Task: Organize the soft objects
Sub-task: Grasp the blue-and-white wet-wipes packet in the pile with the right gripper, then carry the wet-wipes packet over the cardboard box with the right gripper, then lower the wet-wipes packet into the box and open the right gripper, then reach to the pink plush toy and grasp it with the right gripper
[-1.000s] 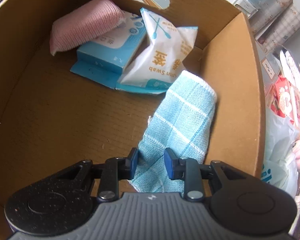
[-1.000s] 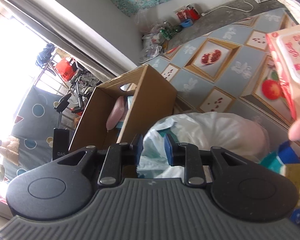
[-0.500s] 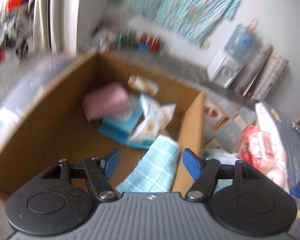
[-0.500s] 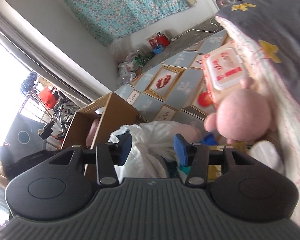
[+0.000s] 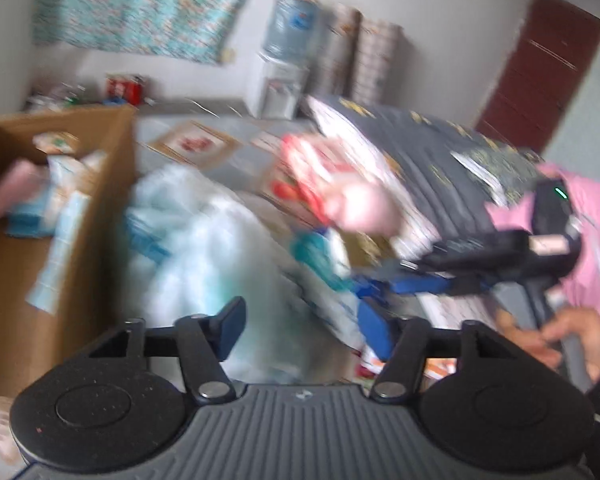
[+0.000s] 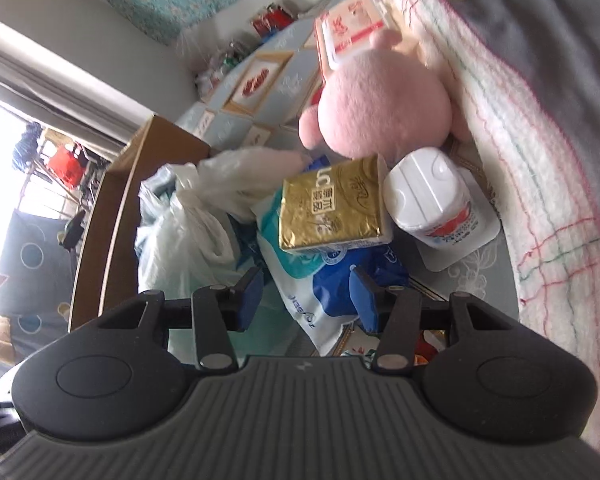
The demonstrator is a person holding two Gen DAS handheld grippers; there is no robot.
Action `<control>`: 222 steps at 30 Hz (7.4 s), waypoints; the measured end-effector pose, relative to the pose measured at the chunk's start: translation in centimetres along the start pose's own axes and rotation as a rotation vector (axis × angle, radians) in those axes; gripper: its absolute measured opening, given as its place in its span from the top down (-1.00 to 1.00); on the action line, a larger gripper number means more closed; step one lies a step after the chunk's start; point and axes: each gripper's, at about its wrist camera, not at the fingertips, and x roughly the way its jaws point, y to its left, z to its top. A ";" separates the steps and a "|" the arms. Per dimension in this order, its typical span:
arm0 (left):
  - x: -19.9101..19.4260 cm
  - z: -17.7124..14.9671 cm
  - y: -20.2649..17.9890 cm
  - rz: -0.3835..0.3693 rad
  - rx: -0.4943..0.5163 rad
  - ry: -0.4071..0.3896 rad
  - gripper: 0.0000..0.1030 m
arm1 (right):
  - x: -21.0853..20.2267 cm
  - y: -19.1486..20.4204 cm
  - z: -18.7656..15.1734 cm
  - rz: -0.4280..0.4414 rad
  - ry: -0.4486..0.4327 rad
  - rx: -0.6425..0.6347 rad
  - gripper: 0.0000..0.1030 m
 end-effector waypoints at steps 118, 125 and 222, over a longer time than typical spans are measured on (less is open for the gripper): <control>4.0 3.6 26.8 0.283 -0.212 0.415 -0.52 | 9.6 22.0 2.2 0.358 0.099 -0.247 0.02; 3.5 4.2 27.0 0.307 -0.139 0.380 -0.33 | 9.7 20.5 2.3 0.368 0.109 -0.242 0.01; 13.6 3.7 -4.5 0.020 0.151 -0.054 -0.53 | -0.9 0.3 11.3 0.125 -0.170 -0.123 0.81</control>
